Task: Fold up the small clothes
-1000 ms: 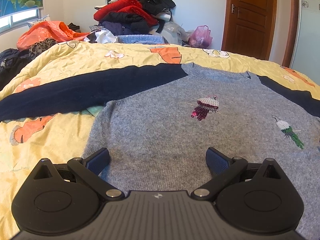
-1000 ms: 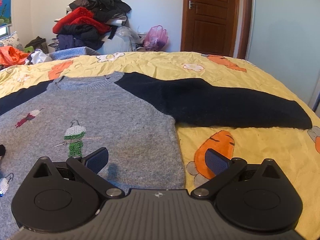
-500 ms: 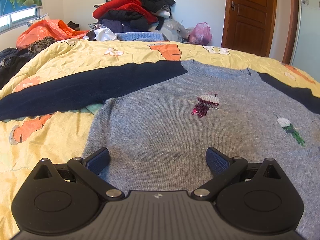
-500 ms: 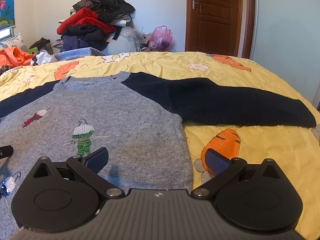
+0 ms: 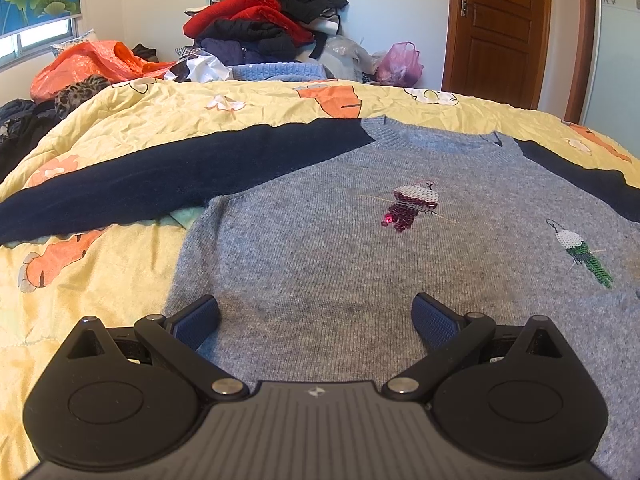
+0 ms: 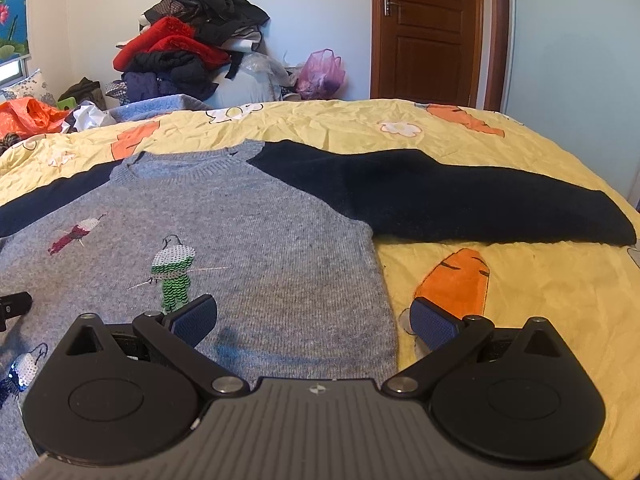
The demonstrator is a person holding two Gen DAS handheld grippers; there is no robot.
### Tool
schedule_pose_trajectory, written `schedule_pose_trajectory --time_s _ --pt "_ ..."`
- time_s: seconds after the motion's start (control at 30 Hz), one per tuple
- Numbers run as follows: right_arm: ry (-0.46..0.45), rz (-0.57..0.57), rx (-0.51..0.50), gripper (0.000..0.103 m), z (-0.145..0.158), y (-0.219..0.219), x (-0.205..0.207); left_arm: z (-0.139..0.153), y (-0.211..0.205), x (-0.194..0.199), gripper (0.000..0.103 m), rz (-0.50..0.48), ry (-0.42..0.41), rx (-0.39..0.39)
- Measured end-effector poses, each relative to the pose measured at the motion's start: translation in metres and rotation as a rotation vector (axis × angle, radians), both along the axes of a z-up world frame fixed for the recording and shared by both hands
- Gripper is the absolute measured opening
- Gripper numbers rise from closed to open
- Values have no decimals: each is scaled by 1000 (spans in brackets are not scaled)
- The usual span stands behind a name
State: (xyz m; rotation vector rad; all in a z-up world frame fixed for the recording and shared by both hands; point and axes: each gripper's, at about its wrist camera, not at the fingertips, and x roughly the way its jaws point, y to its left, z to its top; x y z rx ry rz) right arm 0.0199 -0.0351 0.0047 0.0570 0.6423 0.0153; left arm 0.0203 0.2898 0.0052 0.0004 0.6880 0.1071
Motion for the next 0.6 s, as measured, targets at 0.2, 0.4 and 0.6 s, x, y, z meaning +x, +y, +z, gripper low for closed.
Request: schedule_pose_trajectory --time_s 0.2,0.4,0.6 --pt "-1 -7 -1 103 0 -1 0 0 0 -1 103 1 -1 0" --pt "2 -3 -2 103 -1 0 0 0 0 -1 103 0 -1 -2" --pt "3 -1 0 103 -1 1 0 0 0 -1 103 1 -1 -2"
